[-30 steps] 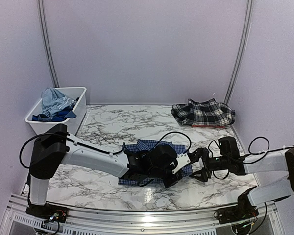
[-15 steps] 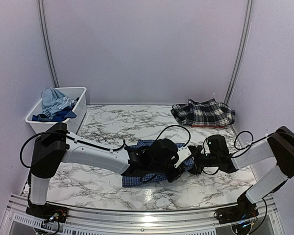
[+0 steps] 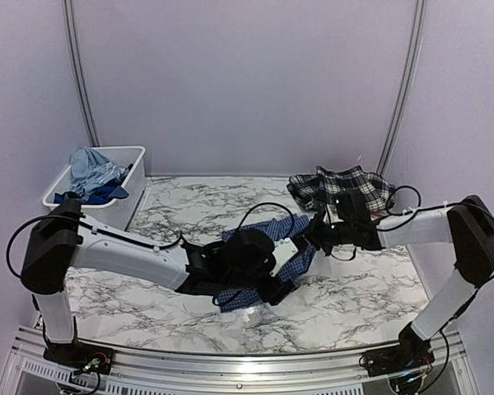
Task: Fold and stack the mixed laundry pile
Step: Pick up the square-folded shirt from the center of the board, then place the square-folded shirt at the corner of the board.
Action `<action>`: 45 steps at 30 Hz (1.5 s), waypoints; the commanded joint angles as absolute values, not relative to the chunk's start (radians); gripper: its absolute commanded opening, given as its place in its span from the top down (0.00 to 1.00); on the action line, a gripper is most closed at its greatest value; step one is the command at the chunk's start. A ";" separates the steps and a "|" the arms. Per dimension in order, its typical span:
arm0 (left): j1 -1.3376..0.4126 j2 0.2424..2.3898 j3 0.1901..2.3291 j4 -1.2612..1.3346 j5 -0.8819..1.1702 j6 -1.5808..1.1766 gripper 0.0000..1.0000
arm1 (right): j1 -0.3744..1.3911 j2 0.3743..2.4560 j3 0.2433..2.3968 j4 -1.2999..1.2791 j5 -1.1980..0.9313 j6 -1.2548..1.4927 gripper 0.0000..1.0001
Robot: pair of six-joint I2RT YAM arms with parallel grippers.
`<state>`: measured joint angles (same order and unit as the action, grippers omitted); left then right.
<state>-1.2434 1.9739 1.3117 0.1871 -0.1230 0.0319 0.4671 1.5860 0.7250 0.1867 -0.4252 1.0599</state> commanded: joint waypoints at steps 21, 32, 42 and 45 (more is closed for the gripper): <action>-1.120 1.709 1.044 0.062 -0.378 -0.321 0.01 | 0.400 2.156 2.204 -0.831 0.146 -0.036 1.00; -1.117 1.760 1.085 0.038 -0.383 -0.268 0.01 | 0.326 2.080 2.272 -0.838 0.232 -0.056 1.00; -1.114 1.760 1.079 0.038 -0.388 -0.266 0.01 | 0.308 2.106 2.386 -0.799 0.163 0.027 1.00; -1.114 1.752 1.072 0.037 -0.393 -0.269 0.01 | 0.301 2.108 2.397 -0.771 0.158 0.062 1.00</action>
<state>-1.1183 1.7527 1.0660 0.0551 -0.3721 -0.2752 0.3138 2.1464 2.3428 -0.8482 0.1761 -0.0002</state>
